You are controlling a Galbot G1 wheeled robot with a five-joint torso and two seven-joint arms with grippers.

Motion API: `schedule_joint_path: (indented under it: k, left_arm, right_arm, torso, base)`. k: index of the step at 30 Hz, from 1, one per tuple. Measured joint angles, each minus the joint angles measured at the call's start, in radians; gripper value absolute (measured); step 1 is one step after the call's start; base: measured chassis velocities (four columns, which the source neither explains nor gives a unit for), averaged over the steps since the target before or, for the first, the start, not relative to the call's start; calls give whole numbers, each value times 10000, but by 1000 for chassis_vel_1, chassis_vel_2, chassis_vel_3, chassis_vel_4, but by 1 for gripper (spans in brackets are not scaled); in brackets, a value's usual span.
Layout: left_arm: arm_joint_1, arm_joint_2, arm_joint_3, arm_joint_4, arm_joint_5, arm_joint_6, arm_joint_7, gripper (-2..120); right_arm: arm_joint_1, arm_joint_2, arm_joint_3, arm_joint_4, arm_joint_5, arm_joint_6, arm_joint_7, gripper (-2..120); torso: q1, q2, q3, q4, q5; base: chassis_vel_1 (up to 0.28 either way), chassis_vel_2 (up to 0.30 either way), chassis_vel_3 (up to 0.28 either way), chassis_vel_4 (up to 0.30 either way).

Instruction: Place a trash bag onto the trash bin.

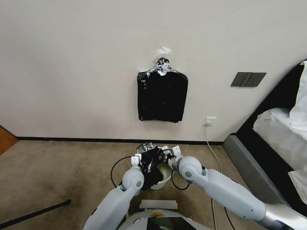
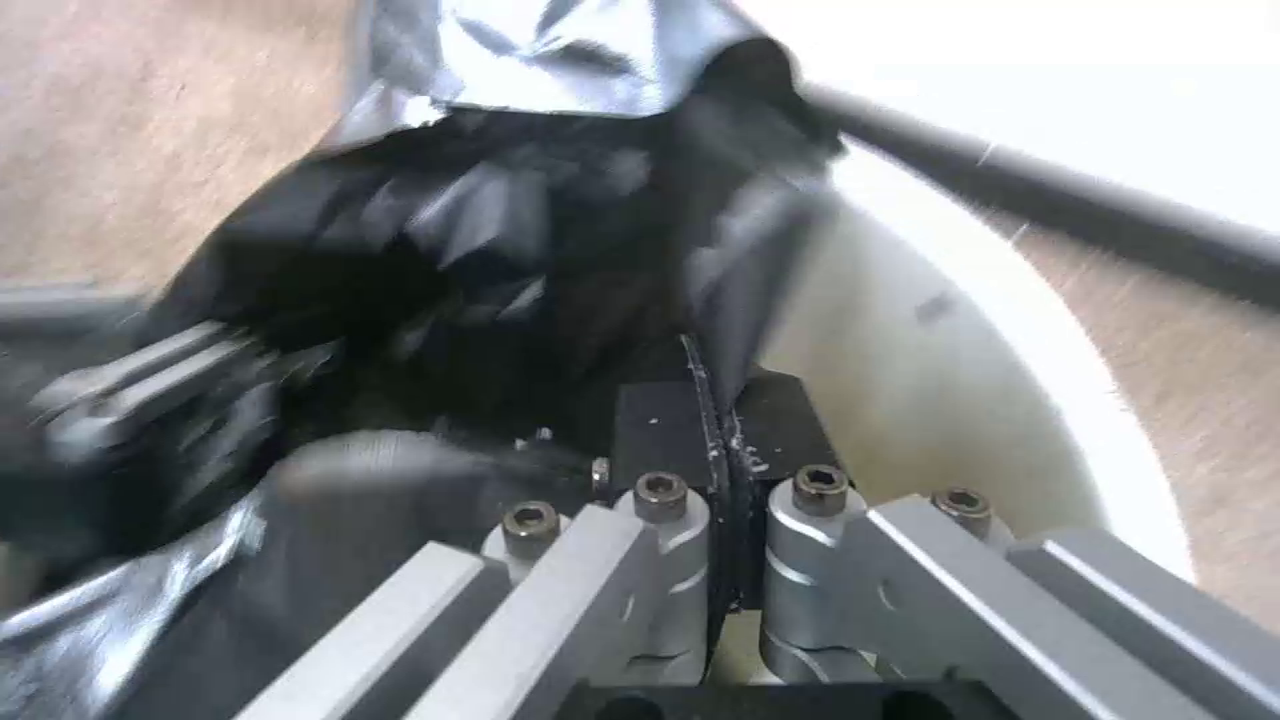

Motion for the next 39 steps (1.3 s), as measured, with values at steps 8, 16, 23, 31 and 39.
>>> schedule_joint_path:
  k: [8, 16, 23, 31, 39]
  left_arm:
    - [684, 733, -254, -639, 1693, -1128, 1642, 1]
    - [1376, 1464, -660, -1645, 3096, -1772, 3463, 1]
    - [1750, 2025, -1001, -2310, 3897, -2371, 4923, 1]
    - [2219, 2501, -1433, -2627, 4971, -3428, 6083, 1]
    - [2214, 2299, -1684, -2670, 4210, -4978, 6095, 1]
  right_arm:
    - [-87, -308, 303, 230, -1598, 1079, -559, 0]
    - [1002, -1196, 167, 260, -2131, 1515, -1013, 0]
    - [1877, -1963, -356, 126, -1755, 1500, -1261, 0]
    - [1793, -2784, -57, 146, -1213, 1454, -1390, 0]
    - [-1192, -3953, 1973, 602, -1807, 1502, -3098, 0]
  torso:
    - [0, -1, 1, 1, 4]
    - [0, 0, 1, 2, 4]
    - [0, -1, 1, 1, 3]
    - [0, -1, 0, 4, 4]
    - [-1, -1, 0, -1, 4]
  base:
    - [0, 0, 0, 0]
    - [0, 0, 0, 0]
    - [0, 0, 0, 0]
    - [0, 0, 0, 0]
    - [0, 0, 0, 0]
